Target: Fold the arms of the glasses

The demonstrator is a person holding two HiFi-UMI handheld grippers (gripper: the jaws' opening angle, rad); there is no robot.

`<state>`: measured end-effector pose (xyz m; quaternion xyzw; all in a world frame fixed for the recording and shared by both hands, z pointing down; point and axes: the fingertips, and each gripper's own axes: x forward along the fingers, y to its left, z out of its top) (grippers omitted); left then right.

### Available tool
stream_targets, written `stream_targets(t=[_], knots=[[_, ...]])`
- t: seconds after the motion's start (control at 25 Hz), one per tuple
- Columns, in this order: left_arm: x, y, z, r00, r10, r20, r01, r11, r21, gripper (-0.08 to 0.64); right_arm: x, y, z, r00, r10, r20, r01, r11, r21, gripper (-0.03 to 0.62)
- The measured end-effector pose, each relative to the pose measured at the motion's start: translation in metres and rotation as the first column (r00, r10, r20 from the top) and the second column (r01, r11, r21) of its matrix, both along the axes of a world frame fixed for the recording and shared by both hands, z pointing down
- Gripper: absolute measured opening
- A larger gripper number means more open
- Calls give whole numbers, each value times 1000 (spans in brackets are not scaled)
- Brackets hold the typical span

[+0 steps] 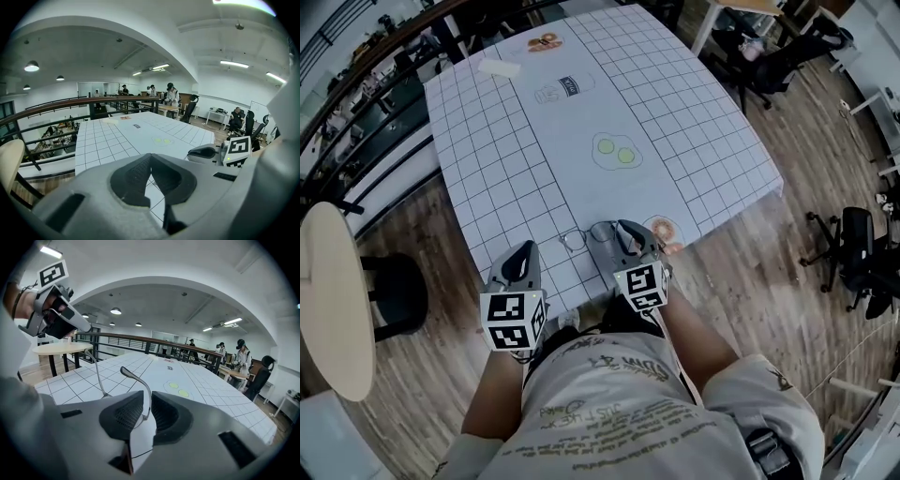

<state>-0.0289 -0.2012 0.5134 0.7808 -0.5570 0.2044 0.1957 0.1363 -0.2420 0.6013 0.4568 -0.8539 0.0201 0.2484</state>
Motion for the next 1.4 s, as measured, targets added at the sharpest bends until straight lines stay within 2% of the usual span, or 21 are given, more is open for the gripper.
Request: stream_targets(t=[0.2,0.64,0.92,1.4], knots=[[-7,2,-1,999,-36,5,36,999,-1,12,-7,-3,-4,999,-24,-28,24,999,26,34],[-20,7,-1,996,-88,-13,88,996,-3,12,-34,-3,-1,991,-104,-88,106,994,28,34],[-29,15,0,992,-120,-21,120,993,-4,12,-56,0,11,969,-178,-171,186,982,28,34],[-46,30,6,981,-193,-27,193,981,-16,12,-83,10,29,938,-284,-197,284,958,-30,61]])
